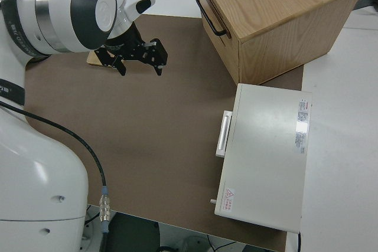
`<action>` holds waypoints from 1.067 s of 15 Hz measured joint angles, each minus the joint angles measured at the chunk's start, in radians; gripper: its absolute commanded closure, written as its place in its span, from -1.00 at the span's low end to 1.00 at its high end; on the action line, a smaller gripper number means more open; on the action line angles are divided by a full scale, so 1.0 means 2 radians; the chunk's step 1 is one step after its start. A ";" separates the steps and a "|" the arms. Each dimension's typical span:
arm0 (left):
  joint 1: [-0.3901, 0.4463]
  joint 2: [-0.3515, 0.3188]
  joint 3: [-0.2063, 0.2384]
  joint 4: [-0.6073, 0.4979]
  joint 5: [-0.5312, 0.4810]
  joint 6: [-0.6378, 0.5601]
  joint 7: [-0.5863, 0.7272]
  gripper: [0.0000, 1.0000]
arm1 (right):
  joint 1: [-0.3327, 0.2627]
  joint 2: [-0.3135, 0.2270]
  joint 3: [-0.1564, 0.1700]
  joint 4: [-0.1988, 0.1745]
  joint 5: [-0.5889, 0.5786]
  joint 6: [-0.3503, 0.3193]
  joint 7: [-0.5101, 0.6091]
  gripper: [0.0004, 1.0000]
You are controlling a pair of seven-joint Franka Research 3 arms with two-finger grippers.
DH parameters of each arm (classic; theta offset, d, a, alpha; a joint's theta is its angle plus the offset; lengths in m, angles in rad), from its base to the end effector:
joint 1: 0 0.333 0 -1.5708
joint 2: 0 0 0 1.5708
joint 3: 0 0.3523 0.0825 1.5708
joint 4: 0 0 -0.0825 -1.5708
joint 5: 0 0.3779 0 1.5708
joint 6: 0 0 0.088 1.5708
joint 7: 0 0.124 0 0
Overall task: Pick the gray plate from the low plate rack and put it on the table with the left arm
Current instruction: 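Lift the gray plate out of the rack and swing it onto the table, then lower the gray plate flat onto the table and open the left gripper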
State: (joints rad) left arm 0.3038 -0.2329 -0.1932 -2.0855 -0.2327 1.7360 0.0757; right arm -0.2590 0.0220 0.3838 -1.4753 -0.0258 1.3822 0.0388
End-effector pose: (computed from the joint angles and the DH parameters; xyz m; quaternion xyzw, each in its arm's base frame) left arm 0.4604 0.0194 0.5352 0.9929 0.0472 -0.0504 0.0964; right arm 0.5303 0.0602 0.6610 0.9975 0.0414 -0.0558 0.0133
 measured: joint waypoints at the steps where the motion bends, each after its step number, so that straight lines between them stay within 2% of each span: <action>1: -0.005 0.003 0.000 0.000 -0.013 0.002 0.002 0.81 | 0.000 0.000 0.000 0.000 0.000 0.000 0.000 -0.97; 5: -0.014 0.022 -0.001 -0.004 -0.072 0.008 0.046 0.81 | 0.000 0.000 0.000 0.000 0.000 0.000 0.000 -0.97; 9: -0.011 0.045 0.004 -0.016 -0.117 0.011 0.130 0.80 | 0.000 0.000 0.000 0.000 0.000 0.000 0.000 -0.97; 13: -0.003 0.069 0.009 -0.026 -0.125 0.023 0.185 0.80 | 0.000 0.000 0.000 0.000 0.000 0.000 0.000 -0.97; 16: -0.002 0.076 0.010 -0.056 -0.127 0.063 0.202 0.80 | 0.000 0.000 0.000 0.000 0.000 0.000 0.000 -0.97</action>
State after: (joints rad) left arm 0.2988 -0.0802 -0.1740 -2.1980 -0.4857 1.8618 0.4795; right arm -0.2590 0.0220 0.3838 -1.4753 -0.0258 1.3822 0.0388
